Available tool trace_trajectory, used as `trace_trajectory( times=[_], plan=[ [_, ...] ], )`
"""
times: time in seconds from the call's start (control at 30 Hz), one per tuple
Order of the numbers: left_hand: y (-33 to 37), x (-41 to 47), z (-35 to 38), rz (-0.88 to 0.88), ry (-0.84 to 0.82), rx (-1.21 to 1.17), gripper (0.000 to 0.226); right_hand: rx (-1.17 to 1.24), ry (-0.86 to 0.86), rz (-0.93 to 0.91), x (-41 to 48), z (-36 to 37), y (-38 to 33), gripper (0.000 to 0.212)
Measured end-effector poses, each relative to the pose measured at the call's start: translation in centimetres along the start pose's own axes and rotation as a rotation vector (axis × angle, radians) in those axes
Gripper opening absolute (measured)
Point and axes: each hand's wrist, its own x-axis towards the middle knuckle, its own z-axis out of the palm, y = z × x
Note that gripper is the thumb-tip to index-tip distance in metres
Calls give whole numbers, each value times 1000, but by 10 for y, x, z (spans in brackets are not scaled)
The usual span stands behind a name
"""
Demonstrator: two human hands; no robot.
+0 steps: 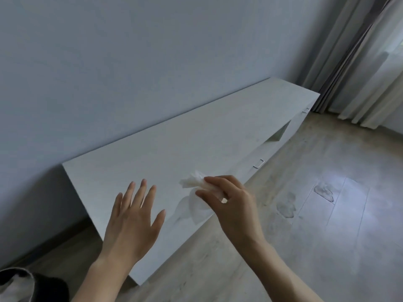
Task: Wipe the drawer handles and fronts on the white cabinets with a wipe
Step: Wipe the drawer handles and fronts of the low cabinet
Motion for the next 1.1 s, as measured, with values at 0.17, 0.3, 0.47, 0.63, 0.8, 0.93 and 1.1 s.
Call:
trace_trajectory(
  times=[0.17,0.3,0.47,0.63,0.8,0.93,1.1],
  plan=[
    [-14,12,132,91,19,-64,86,76,2,29,-23,69,126,12],
    [-35,25,200,137,92,-5,78,74,37,47,-35,105,222,25],
    [-55,35,238,191,295,265,71,-8,170,-47,-34,135,304,33],
    [-46,35,246,236,425,358,70,62,306,-106,-17,147,330,15],
    [-27,42,259,277,441,389,69,109,448,-116,8,142,330,12],
    [-27,51,269,271,502,443,66,153,490,-155,29,144,338,13],
    [-31,54,273,301,637,487,60,177,481,-334,38,168,349,18]
  ],
)
